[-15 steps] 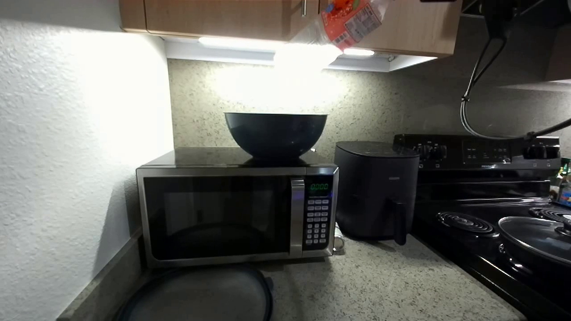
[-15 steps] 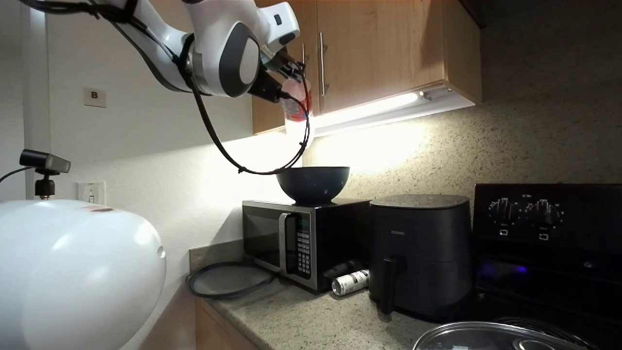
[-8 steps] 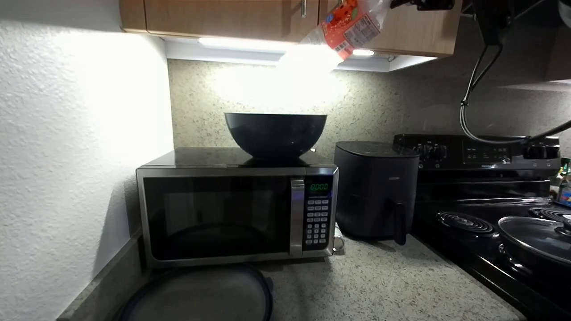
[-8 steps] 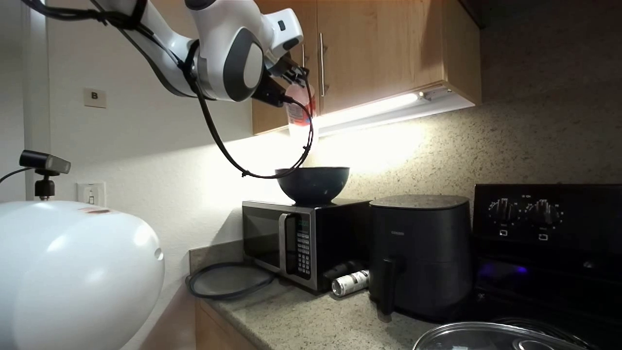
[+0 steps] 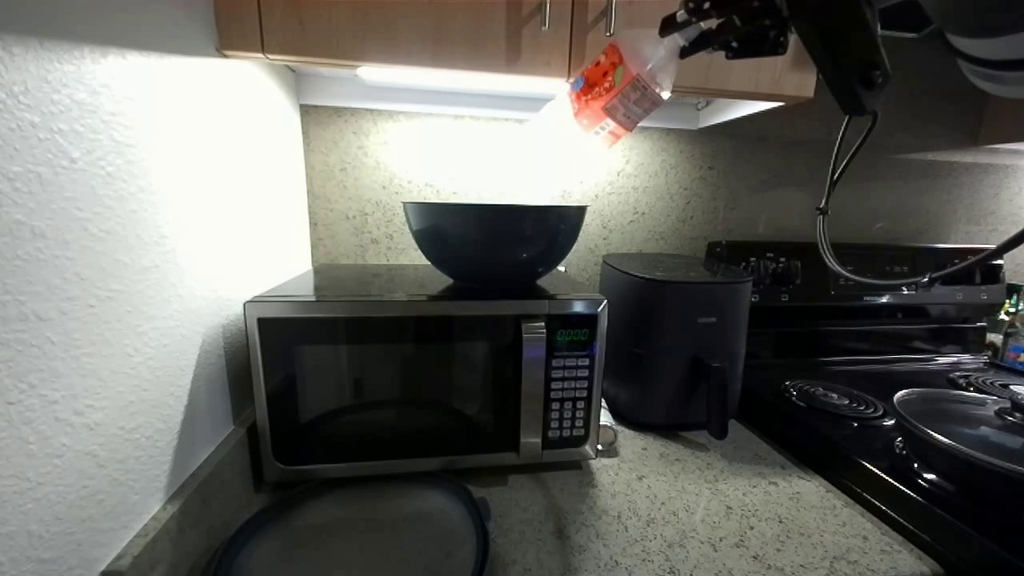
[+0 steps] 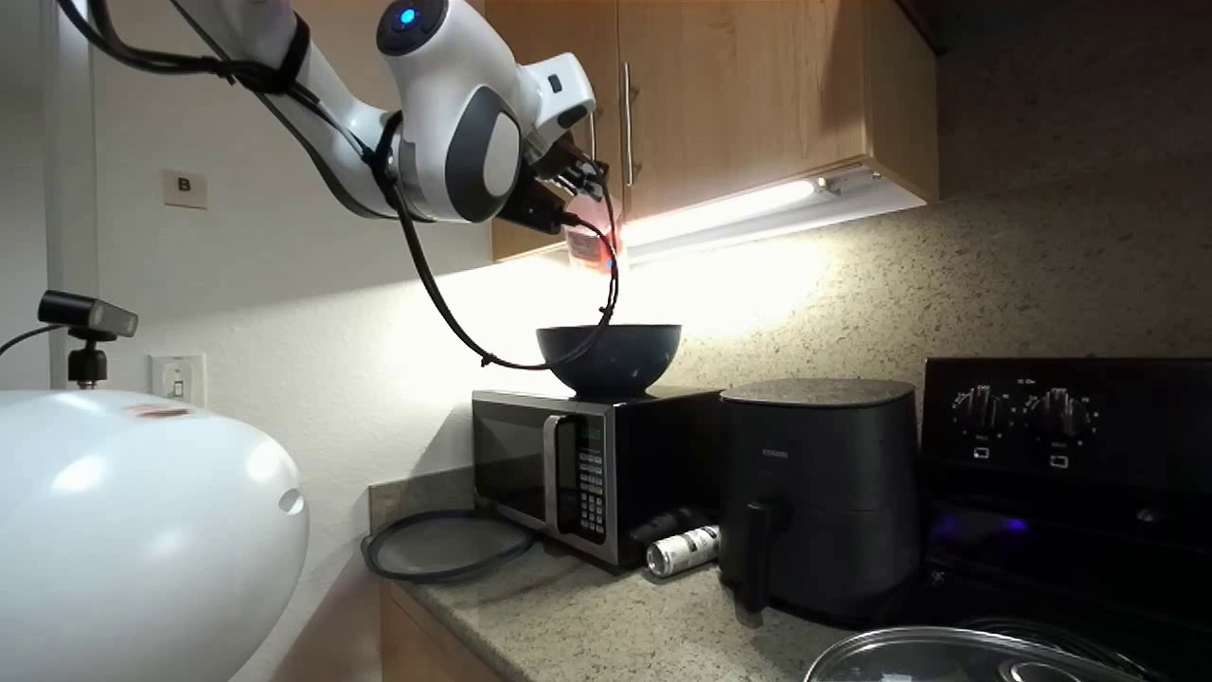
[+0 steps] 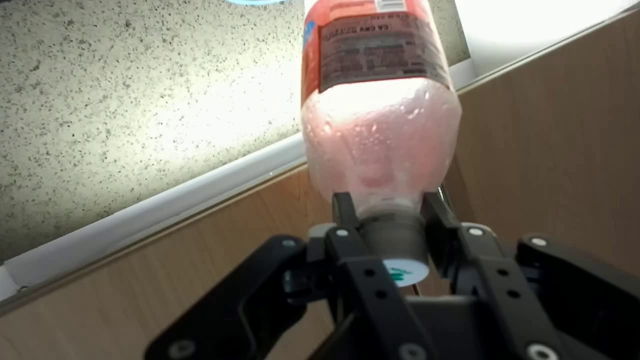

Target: Put the clear bottle in the bowl atop the microwave

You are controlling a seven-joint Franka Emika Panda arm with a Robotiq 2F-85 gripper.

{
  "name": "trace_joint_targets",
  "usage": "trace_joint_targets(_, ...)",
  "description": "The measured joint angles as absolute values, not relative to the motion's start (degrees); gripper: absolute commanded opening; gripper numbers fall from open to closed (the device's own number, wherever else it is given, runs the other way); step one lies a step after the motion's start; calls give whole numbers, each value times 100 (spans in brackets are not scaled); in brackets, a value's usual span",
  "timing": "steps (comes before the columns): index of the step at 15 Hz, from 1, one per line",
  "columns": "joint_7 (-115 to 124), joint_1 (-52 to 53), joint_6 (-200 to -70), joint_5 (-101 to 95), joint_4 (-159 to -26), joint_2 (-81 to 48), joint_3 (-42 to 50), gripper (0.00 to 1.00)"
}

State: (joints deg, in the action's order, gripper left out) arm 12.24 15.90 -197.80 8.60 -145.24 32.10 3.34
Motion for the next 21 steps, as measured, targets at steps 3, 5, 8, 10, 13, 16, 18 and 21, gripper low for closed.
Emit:
trace_joint_targets(3, 1210, 1351, -19766, 859, -14491, 2948, 68, 12)
trace_joint_targets(5, 1182, 1191, -19735, 859, -14473, 2787, -110, 12)
trace_joint_targets(8, 1151, 995, -19702, 858, -14445, 2598, -342, 63)
trace_joint_targets(10, 1147, 848, -19625, 858, -14403, 2524, -498, 74)
trace_joint_targets(13, 1146, 647, -19519, 858, -14319, 2485, -685, 93)
trace_joint_targets(16, 1146, 534, -19443, 858, -14241, 2478, -770, 100)
trace_joint_targets(18, 1146, 514, -19383, 857, -14181, 2477, -788, 100)
trace_joint_targets(21, 1146, 511, -19305, 855, -14098, 2479, -799, 100)
